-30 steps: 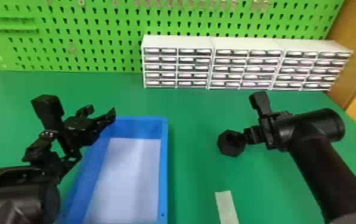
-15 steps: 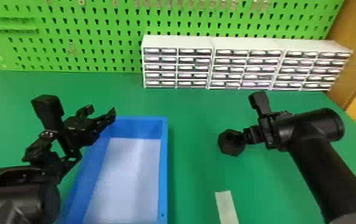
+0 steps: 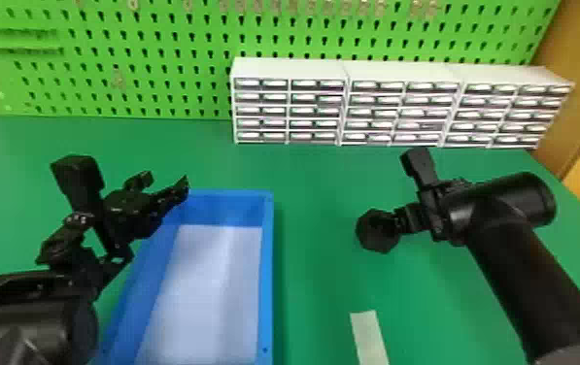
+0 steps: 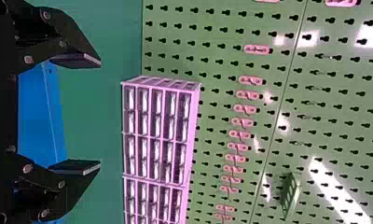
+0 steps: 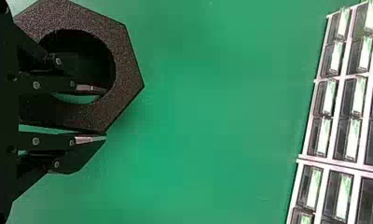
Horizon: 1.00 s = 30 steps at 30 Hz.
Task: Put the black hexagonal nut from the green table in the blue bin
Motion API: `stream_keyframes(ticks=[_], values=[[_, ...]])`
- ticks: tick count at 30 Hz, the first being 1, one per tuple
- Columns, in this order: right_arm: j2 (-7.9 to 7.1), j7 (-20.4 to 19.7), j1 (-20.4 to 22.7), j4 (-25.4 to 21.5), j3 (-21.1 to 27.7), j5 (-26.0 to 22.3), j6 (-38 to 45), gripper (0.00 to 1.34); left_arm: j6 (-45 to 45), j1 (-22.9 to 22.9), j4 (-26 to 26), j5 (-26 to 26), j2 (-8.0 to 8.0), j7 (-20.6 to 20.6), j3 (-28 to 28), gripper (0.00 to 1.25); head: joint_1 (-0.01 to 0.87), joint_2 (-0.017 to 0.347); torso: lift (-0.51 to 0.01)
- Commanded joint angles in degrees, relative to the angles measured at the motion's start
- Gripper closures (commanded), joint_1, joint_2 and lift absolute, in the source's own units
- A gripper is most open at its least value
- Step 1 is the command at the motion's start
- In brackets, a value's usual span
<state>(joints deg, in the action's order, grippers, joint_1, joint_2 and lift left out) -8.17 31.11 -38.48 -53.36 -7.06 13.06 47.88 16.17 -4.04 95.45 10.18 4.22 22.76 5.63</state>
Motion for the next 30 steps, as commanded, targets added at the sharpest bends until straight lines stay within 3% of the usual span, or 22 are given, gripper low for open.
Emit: stream_keyframes(ticks=[1,23,30], values=[[0.00,0.0,0.0,-0.1,-0.1,0.0,-0.1,1.08,0.0,0.0,0.0,0.0,0.00,0.0,0.0,0.48,0.691,0.009,-0.097],[-0.62,0.0,1.5,-3.0,2.2,-0.3,-2.1,1.08,0.0,0.4,0.0,0.5,0.00,0.0,0.4,0.48,0.691,0.009,-0.097],[-1.23,0.0,2.4,-6.5,2.8,-0.3,-2.1,1.08,0.0,0.4,0.0,0.7,0.00,0.0,0.4,0.48,0.691,0.009,-0.097]])
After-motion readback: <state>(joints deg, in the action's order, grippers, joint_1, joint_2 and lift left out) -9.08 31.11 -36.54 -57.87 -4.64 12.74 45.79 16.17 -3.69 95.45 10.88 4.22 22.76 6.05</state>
